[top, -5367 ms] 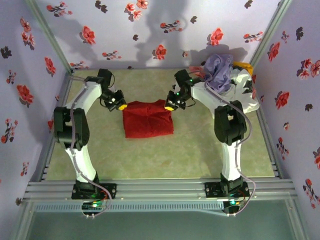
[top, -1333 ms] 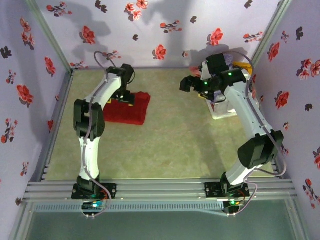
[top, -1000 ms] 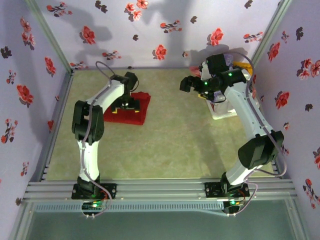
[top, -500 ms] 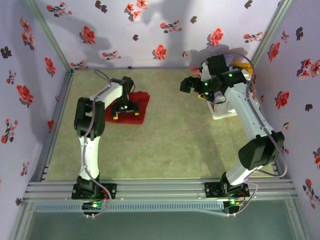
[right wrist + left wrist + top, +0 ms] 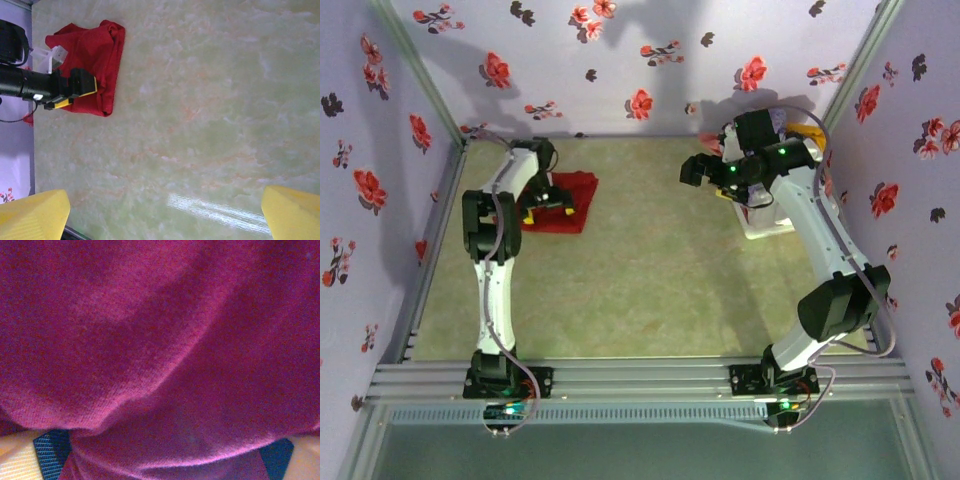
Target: Fold and stack the t-shirts
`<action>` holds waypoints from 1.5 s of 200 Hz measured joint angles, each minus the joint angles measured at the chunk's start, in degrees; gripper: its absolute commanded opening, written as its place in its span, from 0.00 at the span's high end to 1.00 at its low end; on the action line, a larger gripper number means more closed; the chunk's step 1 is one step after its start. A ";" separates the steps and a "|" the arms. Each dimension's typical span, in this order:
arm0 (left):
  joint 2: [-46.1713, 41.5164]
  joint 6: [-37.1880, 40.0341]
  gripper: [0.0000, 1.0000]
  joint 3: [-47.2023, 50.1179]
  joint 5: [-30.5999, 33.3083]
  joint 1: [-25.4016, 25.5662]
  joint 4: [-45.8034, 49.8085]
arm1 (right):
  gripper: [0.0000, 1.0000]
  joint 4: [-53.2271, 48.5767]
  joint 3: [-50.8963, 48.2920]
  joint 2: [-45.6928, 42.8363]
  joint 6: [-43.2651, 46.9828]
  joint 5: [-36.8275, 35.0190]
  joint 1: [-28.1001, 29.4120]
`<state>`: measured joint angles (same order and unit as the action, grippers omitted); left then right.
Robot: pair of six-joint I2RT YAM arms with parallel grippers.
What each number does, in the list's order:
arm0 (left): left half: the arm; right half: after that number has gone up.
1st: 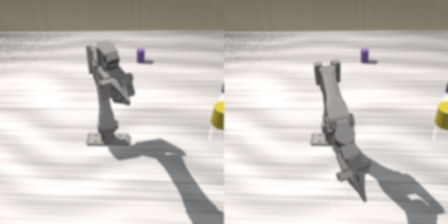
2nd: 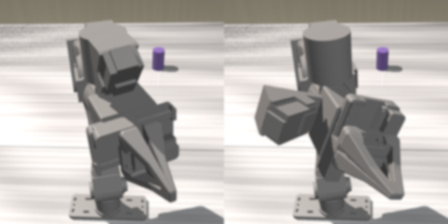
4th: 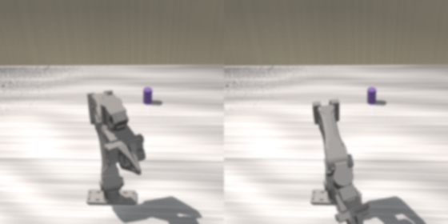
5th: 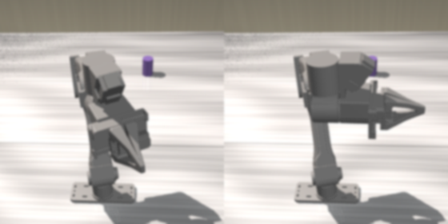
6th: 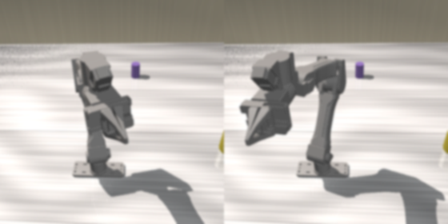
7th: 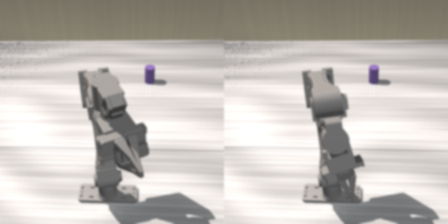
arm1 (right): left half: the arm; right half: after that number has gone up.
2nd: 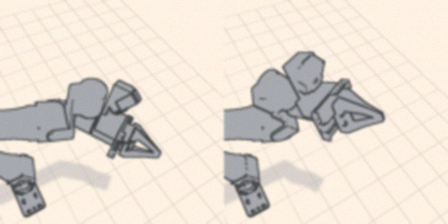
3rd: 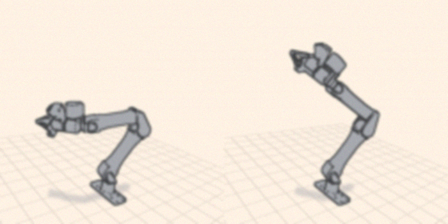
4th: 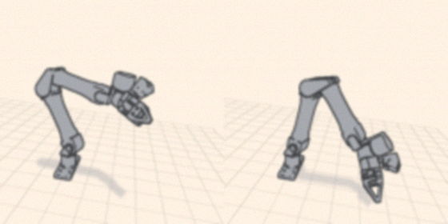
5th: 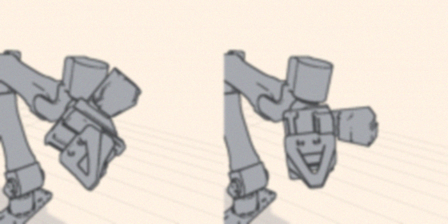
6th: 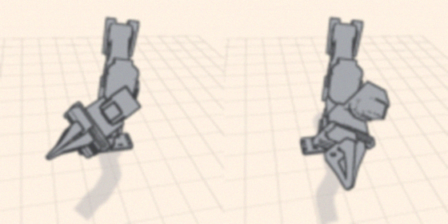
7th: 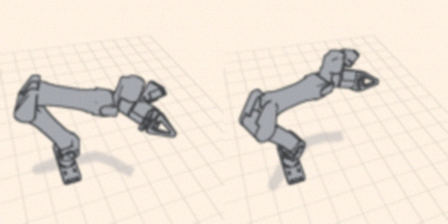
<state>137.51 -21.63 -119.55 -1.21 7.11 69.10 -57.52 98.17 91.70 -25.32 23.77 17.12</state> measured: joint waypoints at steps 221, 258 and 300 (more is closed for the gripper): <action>15.82 -0.87 0.01 -30.14 -7.65 -16.41 -0.39 | 0.01 -3.54 3.06 4.39 -0.83 3.08 0.42; 9.42 0.87 0.01 -17.94 -6.10 -15.10 -7.43 | 0.01 -3.41 3.06 4.37 -1.31 3.58 0.55; 3.98 3.78 0.01 -7.37 -1.14 -12.61 -13.03 | 0.01 -2.69 2.45 2.67 -1.90 4.66 0.55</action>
<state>141.49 -17.85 -126.91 -2.35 -5.50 56.07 -60.20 100.62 94.37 -27.22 28.42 17.67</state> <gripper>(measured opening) 0.993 0.993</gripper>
